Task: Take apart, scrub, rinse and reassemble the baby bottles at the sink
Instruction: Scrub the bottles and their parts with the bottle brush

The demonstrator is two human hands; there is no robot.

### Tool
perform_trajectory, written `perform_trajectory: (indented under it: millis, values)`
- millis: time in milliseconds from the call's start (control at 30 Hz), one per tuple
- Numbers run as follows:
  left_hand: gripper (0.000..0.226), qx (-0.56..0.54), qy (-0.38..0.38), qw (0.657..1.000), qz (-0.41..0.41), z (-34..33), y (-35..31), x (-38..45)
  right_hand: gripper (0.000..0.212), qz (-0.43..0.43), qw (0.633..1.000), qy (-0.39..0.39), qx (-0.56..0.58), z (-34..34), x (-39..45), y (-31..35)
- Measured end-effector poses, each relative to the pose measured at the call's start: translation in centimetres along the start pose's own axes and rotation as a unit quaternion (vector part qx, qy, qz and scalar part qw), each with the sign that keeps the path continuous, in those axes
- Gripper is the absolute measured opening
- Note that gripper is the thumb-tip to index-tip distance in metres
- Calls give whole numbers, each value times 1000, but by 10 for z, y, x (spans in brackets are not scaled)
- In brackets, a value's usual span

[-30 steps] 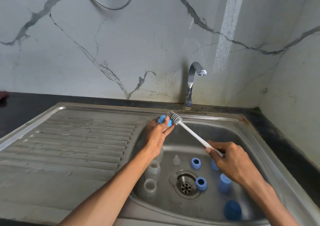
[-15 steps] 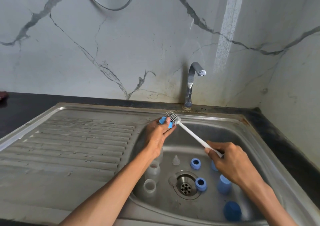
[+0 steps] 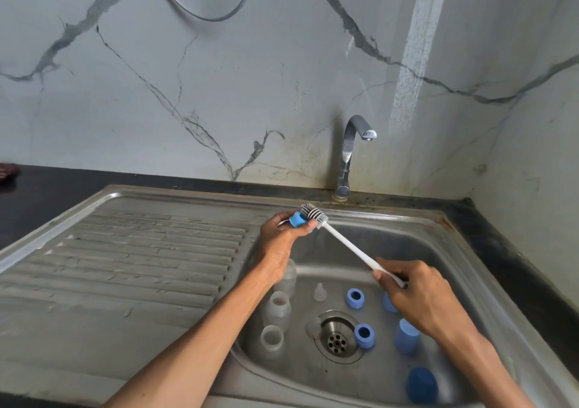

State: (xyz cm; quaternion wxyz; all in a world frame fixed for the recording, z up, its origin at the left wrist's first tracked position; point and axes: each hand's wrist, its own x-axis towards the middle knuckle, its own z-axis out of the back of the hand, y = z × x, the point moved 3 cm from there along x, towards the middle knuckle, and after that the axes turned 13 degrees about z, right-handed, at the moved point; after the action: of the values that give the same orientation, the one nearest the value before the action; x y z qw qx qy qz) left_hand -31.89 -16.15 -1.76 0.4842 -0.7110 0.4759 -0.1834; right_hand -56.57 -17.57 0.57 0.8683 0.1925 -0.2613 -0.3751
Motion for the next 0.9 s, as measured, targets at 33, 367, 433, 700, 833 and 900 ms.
perform_trajectory:
  millis: [33, 367, 433, 700, 833, 900]
  values:
    - [37, -2, -5, 1000, -5, 1, -2, 1, 29, -1, 1000, -1, -1, 1, 0, -1]
    - [15, -44, 42, 998, 33, -3, 8, 1, 31, -8, 1000, -6, 10, 1, -1, 1]
    - [26, -22, 25, 999, 18, -4, 8, 1, 32, -10, 1000, -6, 7, 2, -1, -1]
    - [6, -16, -4, 1000, -6, 3, 5, 2, 27, -5, 1000, 17, 15, 0, -2, 4]
    - [26, 92, 12, 996, -16, -14, 20, -5, 28, -31, 1000, -1, 4, 1, 1, -3]
    - [38, 119, 25, 992, -21, -20, 23, -10, 27, -37, 999, -3, -10, 1, 2, -5]
